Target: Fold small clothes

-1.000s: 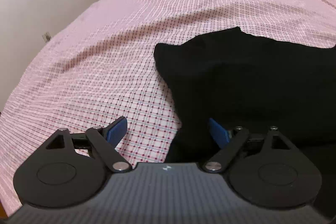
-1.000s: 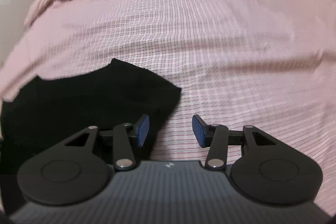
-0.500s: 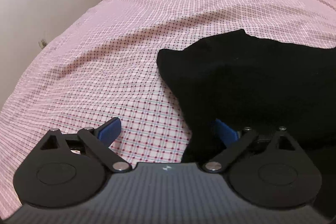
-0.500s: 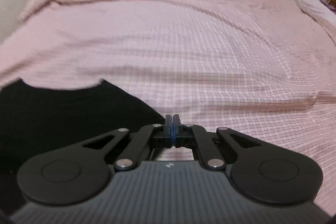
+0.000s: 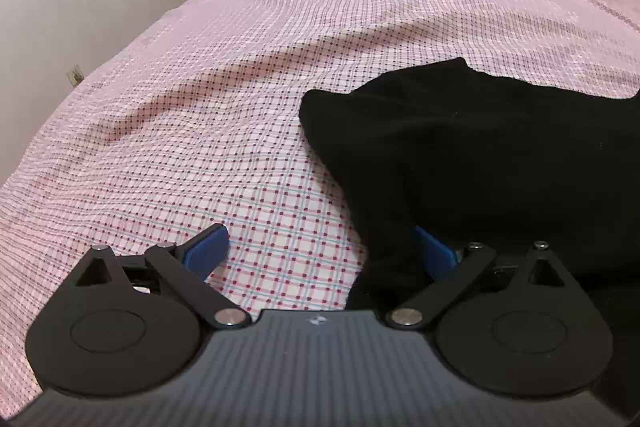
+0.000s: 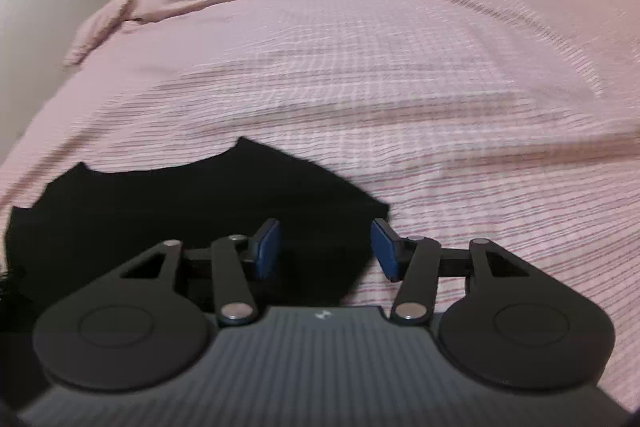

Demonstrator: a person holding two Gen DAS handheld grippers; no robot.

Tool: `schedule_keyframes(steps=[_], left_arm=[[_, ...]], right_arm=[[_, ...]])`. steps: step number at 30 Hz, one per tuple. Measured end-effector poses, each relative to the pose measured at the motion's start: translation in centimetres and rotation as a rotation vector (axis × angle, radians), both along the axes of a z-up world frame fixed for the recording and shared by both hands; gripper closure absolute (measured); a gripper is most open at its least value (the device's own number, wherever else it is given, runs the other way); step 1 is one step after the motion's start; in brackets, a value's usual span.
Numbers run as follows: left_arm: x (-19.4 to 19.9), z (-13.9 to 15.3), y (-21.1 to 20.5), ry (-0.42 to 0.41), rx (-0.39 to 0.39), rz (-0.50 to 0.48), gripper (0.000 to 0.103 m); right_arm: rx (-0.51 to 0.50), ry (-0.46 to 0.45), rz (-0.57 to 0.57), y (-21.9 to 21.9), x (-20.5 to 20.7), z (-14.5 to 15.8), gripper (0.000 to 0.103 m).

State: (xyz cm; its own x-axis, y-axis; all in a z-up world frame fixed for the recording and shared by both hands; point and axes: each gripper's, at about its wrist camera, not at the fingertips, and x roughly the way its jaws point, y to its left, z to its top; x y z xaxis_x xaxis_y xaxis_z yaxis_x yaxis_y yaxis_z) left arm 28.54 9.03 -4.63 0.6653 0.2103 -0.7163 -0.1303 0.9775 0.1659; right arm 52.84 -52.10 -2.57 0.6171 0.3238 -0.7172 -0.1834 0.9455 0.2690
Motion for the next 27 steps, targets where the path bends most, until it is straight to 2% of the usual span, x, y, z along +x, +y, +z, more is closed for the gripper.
schedule_keyframes(steps=[2,3,4,5,7,8,10,12,15,17,19,21,22,23,24,26,27], left_arm=[[0.0,0.0,-0.1,-0.001,0.005,0.001,0.003],[0.0,0.0,-0.1,-0.002,0.007,0.000,0.003],[0.0,0.0,-0.1,-0.004,0.009,-0.001,0.003],[-0.1,0.0,-0.1,-0.005,0.009,-0.002,0.003],[-0.1,0.0,0.0,-0.006,0.008,-0.008,0.003],[-0.1,0.0,0.0,-0.006,0.007,-0.012,0.003],[0.0,-0.1,0.1,-0.006,0.003,-0.017,0.003],[0.2,-0.1,0.3,-0.003,-0.013,-0.008,0.003],[0.3,-0.2,0.5,-0.002,-0.026,-0.004,0.002],[0.3,-0.3,0.6,-0.002,-0.027,-0.011,0.001],[0.2,0.0,0.7,0.004,-0.033,-0.009,0.002],[-0.3,0.6,0.7,0.011,-0.037,-0.003,0.002],[-0.7,1.0,0.7,0.014,-0.039,0.001,0.002],[-1.2,1.5,0.6,0.013,-0.044,0.005,0.002],[-1.9,2.0,0.5,0.010,-0.051,0.003,0.002],[-3.5,2.9,0.4,0.009,-0.063,-0.005,0.002],[-4.3,3.3,0.3,0.007,-0.068,-0.012,0.002]], right_arm=[[-0.027,0.015,0.029,0.6,0.1,-0.5,0.053],[-0.041,0.023,0.052,1.0,0.1,-0.8,0.076],[-0.046,0.035,0.079,1.4,0.1,-1.0,0.092],[-0.043,0.045,0.104,1.6,-0.1,-1.0,0.094],[-0.040,-0.046,0.121,1.8,-1.3,0.4,0.094],[-0.055,-0.118,0.108,1.7,-1.9,1.5,0.094],[-0.114,-0.179,0.080,1.8,-2.1,2.5,0.094],[-0.211,-0.149,0.073,2.5,-1.1,1.7,0.090],[-0.371,-0.100,0.012,3.5,0.1,-0.4,0.089],[-0.341,-0.096,-0.052,2.9,-0.4,-0.7,0.089],[-0.224,-0.094,-0.066,2.1,-1.9,0.0,0.089],[-0.153,-0.098,-0.057,1.8,-3.7,0.9,0.089],[-0.131,-0.102,-0.050,1.5,-4.7,1.3,0.086],[-0.110,-0.105,-0.039,1.6,-5.6,1.8,0.071],[-0.087,-0.105,-0.030,1.5,-6.7,2.2,0.050],[-0.045,-0.112,-0.016,1.5,-8.5,3.0,0.038],[-0.030,-0.119,-0.008,1.3,-9.6,3.4,0.038]])
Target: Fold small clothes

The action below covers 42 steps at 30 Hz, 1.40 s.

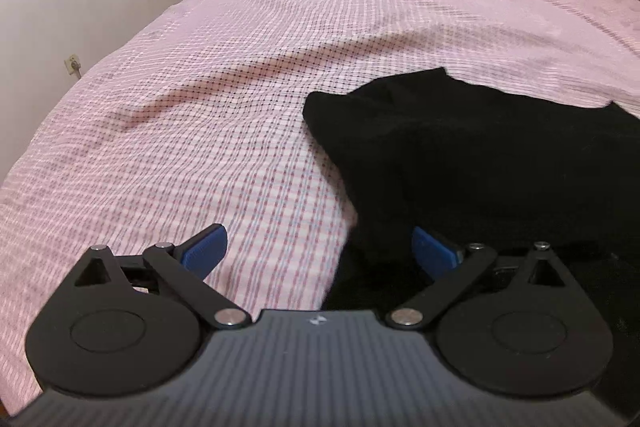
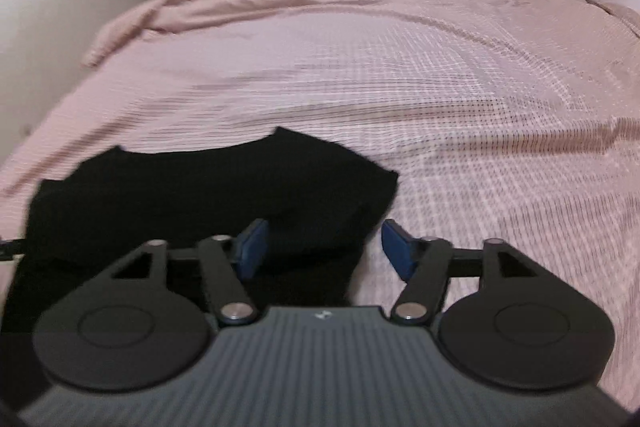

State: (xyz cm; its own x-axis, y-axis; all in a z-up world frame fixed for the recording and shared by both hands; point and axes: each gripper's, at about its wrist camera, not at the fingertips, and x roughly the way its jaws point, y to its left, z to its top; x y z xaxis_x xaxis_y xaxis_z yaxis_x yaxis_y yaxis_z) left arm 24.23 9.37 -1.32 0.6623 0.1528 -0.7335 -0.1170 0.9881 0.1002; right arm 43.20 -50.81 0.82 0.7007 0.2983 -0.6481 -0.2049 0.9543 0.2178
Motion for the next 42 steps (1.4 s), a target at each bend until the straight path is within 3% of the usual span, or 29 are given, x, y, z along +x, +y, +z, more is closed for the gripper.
schedule_keyframes(steps=[5,11,18,26,33,36,42], left_arm=[[-5.1,2.0,-0.6,-0.008,0.003,-0.032,0.002],[-10.9,2.6,-1.0,0.014,-0.049,-0.023,0.002],[-16.7,1.1,-1.7,0.056,-0.123,-0.025,0.002],[-20.3,-2.3,-2.0,0.126,-0.237,-0.045,0.002],[-21.6,-5.3,-3.9,0.176,-0.205,-0.115,0.002],[-22.0,-6.3,-4.8,0.168,-0.143,-0.137,0.001],[-23.4,-7.5,-5.7,0.101,-0.093,-0.151,0.000]], right_arm=[[0.040,0.041,0.016,-0.5,-4.5,0.7,0.038],[0.058,0.088,0.032,-0.7,-10.7,0.9,0.038],[0.155,0.135,0.046,-1.0,-16.9,-0.2,0.038],[0.154,0.216,-0.018,-1.1,-20.3,-4.1,0.038],[0.169,0.260,-0.013,-0.1,-20.9,-6.4,0.038],[0.144,0.247,-0.001,0.7,-21.2,-7.2,0.036],[0.140,0.226,0.033,1.3,-22.1,-8.9,0.031]])
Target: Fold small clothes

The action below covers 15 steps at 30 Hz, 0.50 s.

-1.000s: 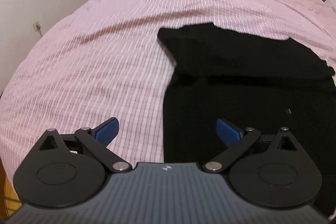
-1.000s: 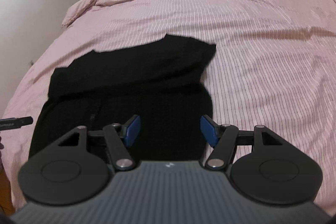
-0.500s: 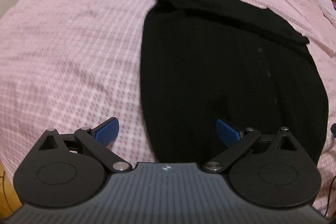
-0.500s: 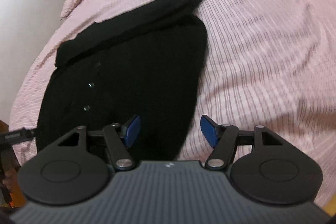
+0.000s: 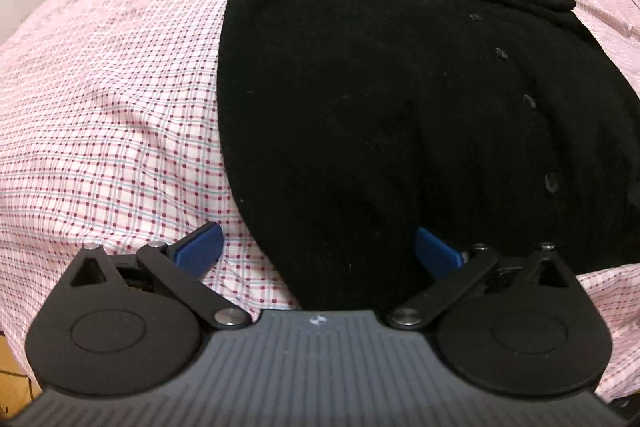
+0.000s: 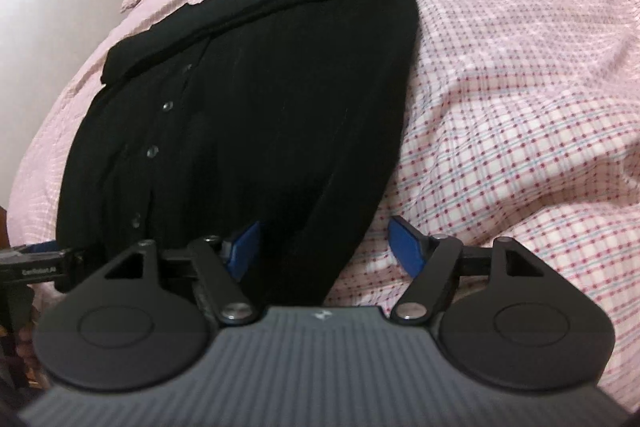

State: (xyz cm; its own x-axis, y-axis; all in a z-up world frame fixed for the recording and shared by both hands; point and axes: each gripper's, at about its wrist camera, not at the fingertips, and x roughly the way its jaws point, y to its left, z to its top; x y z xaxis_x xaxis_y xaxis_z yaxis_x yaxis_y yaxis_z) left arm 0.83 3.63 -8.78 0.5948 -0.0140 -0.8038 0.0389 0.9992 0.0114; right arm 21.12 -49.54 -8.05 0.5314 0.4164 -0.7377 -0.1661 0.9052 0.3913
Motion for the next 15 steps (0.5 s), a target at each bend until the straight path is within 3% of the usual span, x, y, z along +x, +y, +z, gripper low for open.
schedule_keyframes(steps=[5,9,10,11,12,14,15], left_arm=[[-0.1,-0.2,-0.2,0.000,-0.024,0.014,0.000],[-0.7,0.3,1.1,-0.012,-0.133,0.030,0.001],[-0.9,0.5,1.4,-0.016,-0.150,0.032,0.007],[-1.1,0.6,1.5,-0.020,-0.151,0.033,0.021],[-1.4,0.8,1.6,-0.024,-0.151,0.035,0.026],[-1.7,1.1,2.0,-0.024,-0.181,0.032,0.048],[-1.6,1.1,2.8,-0.019,-0.213,0.025,0.053]], right_arm=[[0.034,0.018,0.021,0.3,0.0,-0.2,0.027],[0.109,0.009,0.030,0.2,-0.1,-0.1,0.027],[0.110,0.010,0.026,0.2,-0.1,-0.2,0.027],[0.115,0.013,0.021,0.2,0.0,-0.3,0.027],[0.119,0.015,0.019,0.3,-0.1,-0.4,0.027],[0.115,0.017,0.020,0.4,0.0,-0.5,0.027],[0.109,0.022,0.022,0.5,0.0,-0.6,0.027]])
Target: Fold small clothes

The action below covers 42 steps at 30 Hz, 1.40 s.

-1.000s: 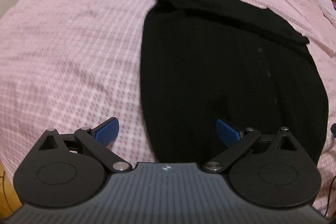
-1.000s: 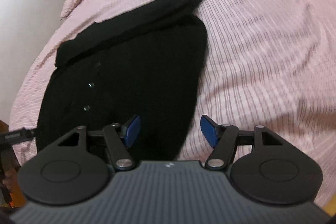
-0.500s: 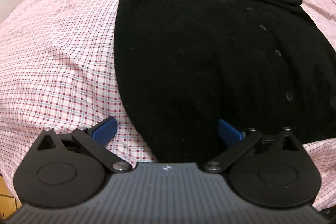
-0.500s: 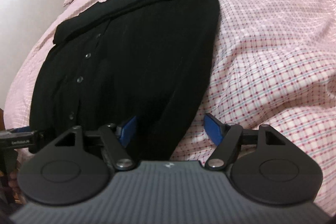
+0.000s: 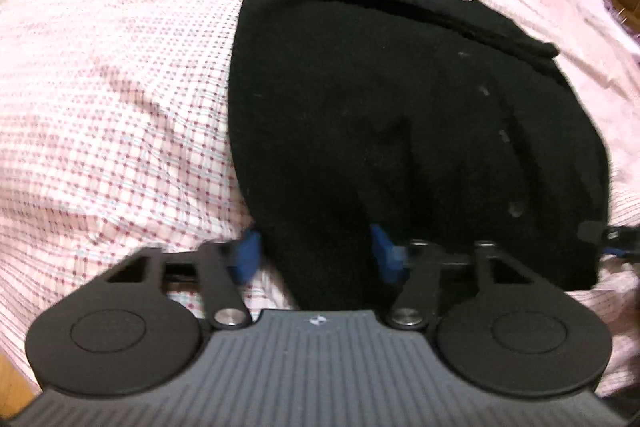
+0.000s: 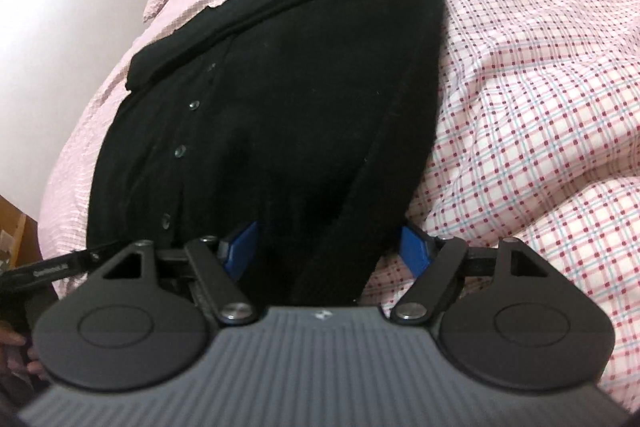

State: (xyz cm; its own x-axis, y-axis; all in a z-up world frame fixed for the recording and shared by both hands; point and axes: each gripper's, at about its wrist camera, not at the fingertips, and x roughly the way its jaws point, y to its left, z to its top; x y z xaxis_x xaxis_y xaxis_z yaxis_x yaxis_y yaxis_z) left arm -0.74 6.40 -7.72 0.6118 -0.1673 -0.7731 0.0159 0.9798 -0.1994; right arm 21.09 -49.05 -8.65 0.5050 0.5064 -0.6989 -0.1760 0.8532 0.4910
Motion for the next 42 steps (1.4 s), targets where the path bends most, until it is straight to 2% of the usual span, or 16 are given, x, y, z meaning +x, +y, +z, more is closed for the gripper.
schedule_keyframes(steps=[2,8,9,12,13,15,16,17,18,19,20,24,30,35,38,42], left_arm=[[-0.3,-0.1,0.3,0.009,-0.048,-0.010,0.055],[-0.4,-0.5,-0.3,0.020,-0.035,0.017,0.052],[0.2,-0.8,-0.3,0.022,-0.032,0.015,0.050],[1.3,-1.5,-0.6,0.014,-0.075,-0.015,0.029],[1.4,-1.5,-0.8,0.012,-0.085,-0.028,0.024],[1.5,-1.5,-1.4,0.009,-0.067,-0.033,0.024],[1.5,-1.3,-2.0,0.006,-0.052,-0.031,0.033],[1.4,-1.2,-2.0,0.003,-0.037,-0.022,0.053],[1.4,-1.0,-1.8,0.005,-0.044,-0.014,0.062],[1.4,-1.0,-1.4,0.013,-0.084,-0.010,0.078],[1.4,-0.9,-0.9,0.025,-0.137,-0.002,0.087],[1.0,-0.1,0.3,-0.001,-0.225,0.012,0.093],[0.9,2.7,0.9,-0.112,-0.331,0.006,0.095],[2.6,5.2,1.0,-0.189,-0.372,0.016,0.095],[4.5,6.6,1.5,-0.226,-0.440,0.056,0.095],[7.8,9.4,1.0,-0.287,-0.415,0.084,0.095]], right_arm=[[-0.014,0.011,0.009,0.3,0.2,-0.2,0.027],[-0.031,0.061,0.039,1.1,0.2,-0.9,0.027],[-0.027,0.064,0.040,1.2,0.3,-1.1,0.027],[-0.001,0.054,0.029,1.1,0.1,-1.1,0.028],[0.007,0.045,0.024,1.0,-0.1,-1.1,0.031],[0.008,0.039,0.010,0.7,-0.4,-0.9,0.061],[0.013,0.042,-0.002,0.5,-0.4,-0.9,0.069],[0.031,0.049,-0.011,-0.1,-0.5,-1.0,0.084],[0.063,0.056,-0.020,-0.6,-0.6,-1.0,0.086],[0.082,0.053,-0.027,-0.9,-0.7,-0.9,0.087],[0.094,0.044,-0.029,-1.1,-0.9,-0.7,0.088],[0.192,-0.003,-0.039,-2.4,-1.9,0.7,0.089],[0.325,-0.083,-0.038,-4.0,-2.1,3.2,0.089],[0.421,-0.134,-0.057,-4.5,-1.0,4.8,0.090],[0.471,-0.182,-0.082,-4.5,0.6,6.0,0.090],[0.514,-0.256,-0.108,-4.5,3.5,7.6,0.090]])
